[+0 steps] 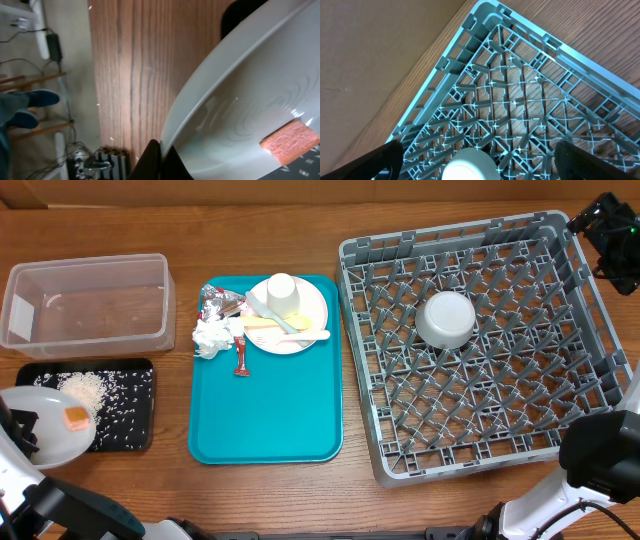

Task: Sort waste into correct bins and load items into the dishwasher rack
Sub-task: 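Tilt the plate over the black tray to slide the food off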

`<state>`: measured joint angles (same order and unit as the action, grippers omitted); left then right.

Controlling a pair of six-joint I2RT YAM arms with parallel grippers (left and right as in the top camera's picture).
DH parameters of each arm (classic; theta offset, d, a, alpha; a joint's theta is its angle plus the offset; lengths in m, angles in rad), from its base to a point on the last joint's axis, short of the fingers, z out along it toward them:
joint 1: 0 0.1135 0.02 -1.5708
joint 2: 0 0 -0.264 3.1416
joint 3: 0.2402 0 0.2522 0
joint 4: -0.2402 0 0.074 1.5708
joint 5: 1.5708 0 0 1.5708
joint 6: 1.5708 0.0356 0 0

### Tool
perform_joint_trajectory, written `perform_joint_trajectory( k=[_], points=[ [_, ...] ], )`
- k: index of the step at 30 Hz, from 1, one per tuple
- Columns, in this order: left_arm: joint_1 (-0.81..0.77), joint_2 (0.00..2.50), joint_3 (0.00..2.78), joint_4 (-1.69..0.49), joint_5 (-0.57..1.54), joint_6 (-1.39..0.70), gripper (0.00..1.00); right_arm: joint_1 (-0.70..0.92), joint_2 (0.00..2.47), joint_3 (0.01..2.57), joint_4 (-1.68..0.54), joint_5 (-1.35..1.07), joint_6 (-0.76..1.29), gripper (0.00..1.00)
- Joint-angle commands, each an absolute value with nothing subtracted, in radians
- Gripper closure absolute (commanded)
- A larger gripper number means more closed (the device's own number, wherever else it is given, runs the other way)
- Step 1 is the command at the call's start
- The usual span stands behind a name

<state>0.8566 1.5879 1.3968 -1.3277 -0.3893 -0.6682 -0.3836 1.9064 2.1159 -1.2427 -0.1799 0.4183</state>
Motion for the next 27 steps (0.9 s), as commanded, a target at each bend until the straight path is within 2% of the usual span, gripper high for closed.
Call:
perform_joint_trajectory(
  k=[1,15,27],
  points=[
    [0.818,1.582,1.397,-1.319,-0.499,-0.736,0.96,-0.387,1.892,2.131,-1.239,-0.184,0.419,0.00],
    [0.531,1.582,1.405,-1.326,-0.827,-0.790,0.96,-0.387,1.892,2.131,-1.239,-0.185,0.419,0.00],
    [0.511,1.582,1.405,-1.364,-0.915,-0.801,0.96,-0.387,1.892,2.131,-1.239,-0.185,0.419,0.00]
  ],
)
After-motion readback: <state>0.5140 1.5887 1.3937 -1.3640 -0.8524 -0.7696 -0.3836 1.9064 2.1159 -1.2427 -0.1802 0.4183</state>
